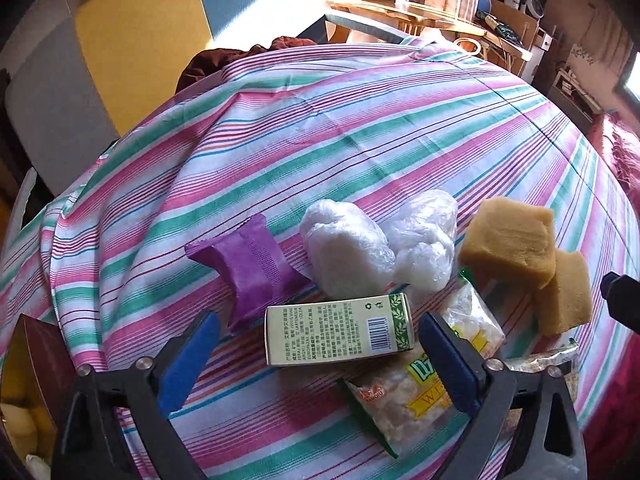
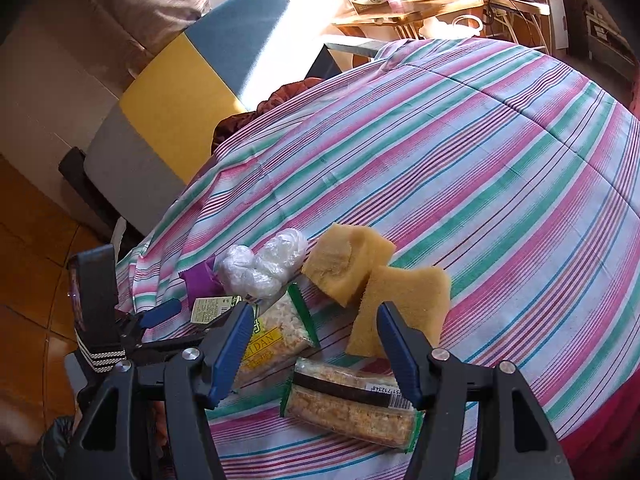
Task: Organize objects
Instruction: 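Grasp the green-white carton with the left tool, then carry the carton into the tray with the left tool while the right tool grasps a clear plastic bag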
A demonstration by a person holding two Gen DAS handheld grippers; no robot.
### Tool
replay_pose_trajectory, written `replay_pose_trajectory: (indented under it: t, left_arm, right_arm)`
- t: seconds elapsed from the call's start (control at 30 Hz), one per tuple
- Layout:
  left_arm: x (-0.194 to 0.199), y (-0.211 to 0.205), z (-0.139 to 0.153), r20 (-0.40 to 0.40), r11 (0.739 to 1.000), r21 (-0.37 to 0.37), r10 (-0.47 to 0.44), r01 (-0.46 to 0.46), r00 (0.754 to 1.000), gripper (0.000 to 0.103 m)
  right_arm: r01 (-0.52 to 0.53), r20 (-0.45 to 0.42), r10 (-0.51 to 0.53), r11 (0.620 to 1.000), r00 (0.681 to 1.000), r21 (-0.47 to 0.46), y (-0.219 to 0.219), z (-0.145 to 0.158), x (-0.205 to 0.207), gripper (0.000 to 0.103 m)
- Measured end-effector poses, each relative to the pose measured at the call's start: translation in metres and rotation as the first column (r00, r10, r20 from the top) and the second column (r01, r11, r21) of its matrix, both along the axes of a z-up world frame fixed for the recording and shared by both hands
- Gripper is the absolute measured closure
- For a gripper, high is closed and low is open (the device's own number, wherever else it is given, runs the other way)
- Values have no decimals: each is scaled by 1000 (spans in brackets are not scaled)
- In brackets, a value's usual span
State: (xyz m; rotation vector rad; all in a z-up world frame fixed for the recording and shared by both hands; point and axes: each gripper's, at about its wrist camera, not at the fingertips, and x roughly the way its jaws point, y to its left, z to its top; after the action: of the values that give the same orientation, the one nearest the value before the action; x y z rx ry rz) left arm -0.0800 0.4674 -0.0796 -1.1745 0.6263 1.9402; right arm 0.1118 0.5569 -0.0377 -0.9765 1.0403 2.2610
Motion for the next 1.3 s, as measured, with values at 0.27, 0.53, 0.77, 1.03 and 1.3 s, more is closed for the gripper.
replay_pose_trajectory:
  t: [0.27,0.53,0.77,1.03,1.3]
  left_arm:
    - [2,-42,8,60,994,101,44,-50,997,29]
    - [34,-113,45,23,977,198,76,-79,997,29]
    - [55,-177,69,14,960,261,96,-97,995,29]
    - [56,-239,77,44,934,305,183,-188,982,29]
    - [49,-290,77,92,897,323,288,-302,953,29]
  right_arm:
    - [7,2,-7,1000,1000,13,2,0,1,38]
    - [-69,39,66,995,997,75,-13,1,-11,38]
    - [-285,138,263,942,955,175,-49,-1,-47,38]
    - [-449,301,369,852,879,267,-38,-10,-106,29]
    - [-580,454,445,786,772,214,-19,-45,-148,26]
